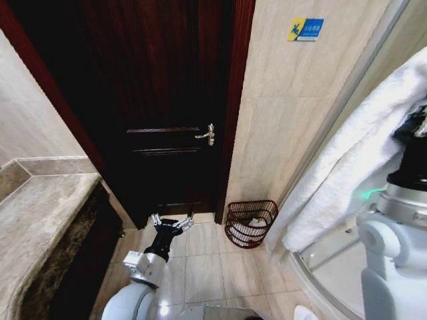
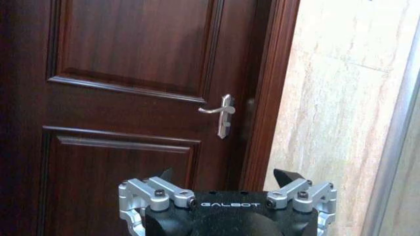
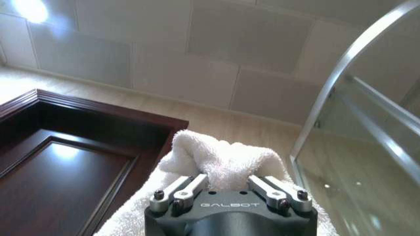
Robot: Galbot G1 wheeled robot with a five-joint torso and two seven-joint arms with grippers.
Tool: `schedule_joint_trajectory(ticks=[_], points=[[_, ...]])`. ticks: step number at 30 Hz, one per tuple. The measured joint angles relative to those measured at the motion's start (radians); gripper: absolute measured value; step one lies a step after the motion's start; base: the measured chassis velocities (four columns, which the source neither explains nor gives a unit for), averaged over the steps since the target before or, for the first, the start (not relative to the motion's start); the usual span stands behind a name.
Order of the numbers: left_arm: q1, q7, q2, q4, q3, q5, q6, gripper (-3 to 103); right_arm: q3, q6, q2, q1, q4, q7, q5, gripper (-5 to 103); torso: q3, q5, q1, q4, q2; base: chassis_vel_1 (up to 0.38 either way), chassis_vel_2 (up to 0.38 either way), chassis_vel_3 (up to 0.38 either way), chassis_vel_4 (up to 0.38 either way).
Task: Discard the used towel into the hamper.
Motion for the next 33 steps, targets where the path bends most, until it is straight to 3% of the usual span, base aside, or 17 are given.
schedule_joint_trajectory(ticks=[12, 15, 16, 20, 22, 33], points=[[0.000, 0.000, 0.000, 0.000, 0.000, 0.000, 0.000, 100, 0.031, -0.001, -0.027, -0.006, -0.016, -0.006, 0.013, 13, 0.000, 0.0006, 0.000, 0.0002, 0.000, -0.201, 0.210, 0.198, -0.210], [0.000, 0.000, 0.000, 0.000, 0.000, 0.000, 0.000, 100, 0.031, 0.008, -0.032, -0.006, -0.015, -0.006, 0.023, 13, 0.000, -0.0010, 0.001, -0.0001, 0.000, -0.304, 0.265, 0.290, -0.303], [0.000, 0.000, 0.000, 0.000, 0.000, 0.000, 0.000, 100, 0.029, 0.011, -0.032, -0.005, -0.014, -0.008, 0.026, 9, 0.000, 0.0007, 0.001, -0.0002, 0.000, -0.257, 0.295, 0.286, -0.257], [0.000, 0.000, 0.000, 0.000, 0.000, 0.000, 0.000, 100, 0.014, 0.011, -0.042, 0.015, -0.019, -0.011, 0.038, 15, 0.001, -0.0004, 0.002, 0.0007, 0.000, -0.243, 0.199, 0.200, -0.126], [-0.001, 0.000, 0.000, 0.000, 0.000, 0.000, 0.000, 100, 0.008, 0.009, -0.055, 0.042, -0.024, -0.012, 0.053, 12, 0.001, 0.0001, 0.002, -0.0005, 0.000, -0.147, 0.146, -0.052, -0.066], [0.000, 0.000, 0.000, 0.000, 0.000, 0.000, 0.000, 100, 0.017, 0.008, -0.091, 0.095, -0.086, -0.025, 0.074, 12, 0.000, 0.0001, -0.001, -0.0003, 0.001, 0.033, -0.024, -0.034, 0.026]])
